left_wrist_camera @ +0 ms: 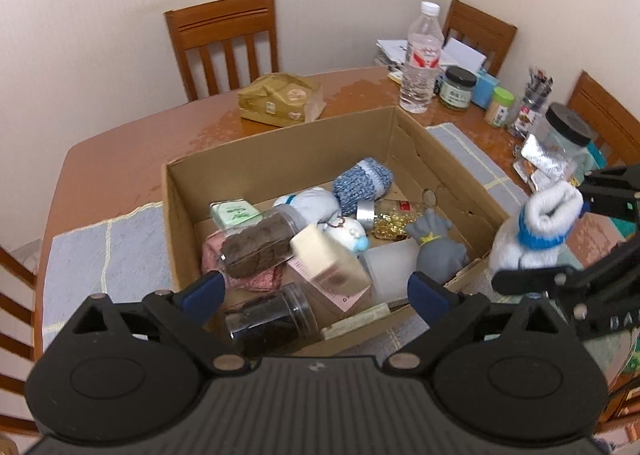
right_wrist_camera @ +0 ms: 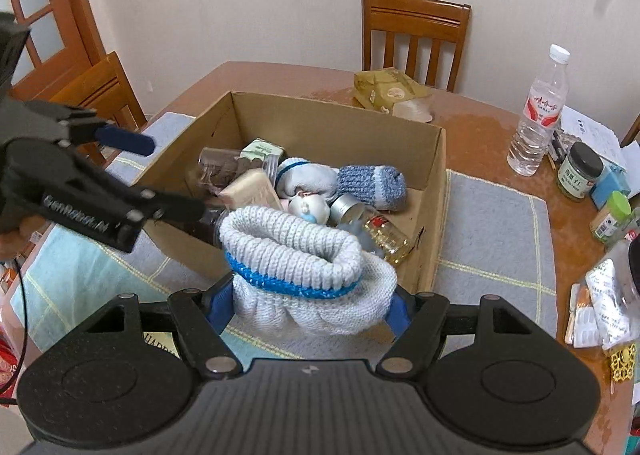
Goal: Organize objects
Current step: 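Carry the medicine box and white sock into the cardboard box and release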
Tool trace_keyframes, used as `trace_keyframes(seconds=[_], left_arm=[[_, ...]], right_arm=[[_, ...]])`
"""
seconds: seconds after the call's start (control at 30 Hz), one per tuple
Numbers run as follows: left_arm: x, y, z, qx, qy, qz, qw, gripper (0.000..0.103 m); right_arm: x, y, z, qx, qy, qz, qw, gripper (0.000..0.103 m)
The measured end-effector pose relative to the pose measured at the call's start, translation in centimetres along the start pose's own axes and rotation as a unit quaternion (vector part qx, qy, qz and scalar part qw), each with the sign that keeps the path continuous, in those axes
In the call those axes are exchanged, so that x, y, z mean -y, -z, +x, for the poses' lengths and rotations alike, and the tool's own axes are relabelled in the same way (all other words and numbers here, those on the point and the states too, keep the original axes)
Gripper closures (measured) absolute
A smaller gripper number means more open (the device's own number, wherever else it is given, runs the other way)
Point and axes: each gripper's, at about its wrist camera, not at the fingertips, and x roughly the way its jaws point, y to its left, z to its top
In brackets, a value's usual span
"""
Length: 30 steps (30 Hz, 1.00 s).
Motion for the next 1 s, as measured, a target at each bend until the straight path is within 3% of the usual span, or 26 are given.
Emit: trace_keyframes(seconds=[0.47, 0.63, 0.9, 1.0], left_arm=[[0.4, 2.8, -3.2, 0.020, -0.051, -0.076, 0.9956, 0.002], [0.8, 4.6, -4.0, 0.013, -0.087, -0.104, 0.9907, 0.002], [1.6, 7.3, -5.8, 0.012, -0.157, -0.121, 0.9800, 0.001], [1.6, 8.0, -6.2, 0.007, -0.161, -0.136, 0.9776, 0.001]], right_arm=[[1.4, -3.3, 0.8, 0.015, -0.026, -0.033, 0.999, 0.027], [1.0, -4.5, 2.2, 0.008, -0.048, -0.059, 0.997, 0.027], [-0.4, -6.0, 5.6, -0.031, -0.071, -0.058, 0.995, 0.027], [-0.5, -6.3, 6.3, -0.053, -0.089, -0.035, 0.994, 0.018]])
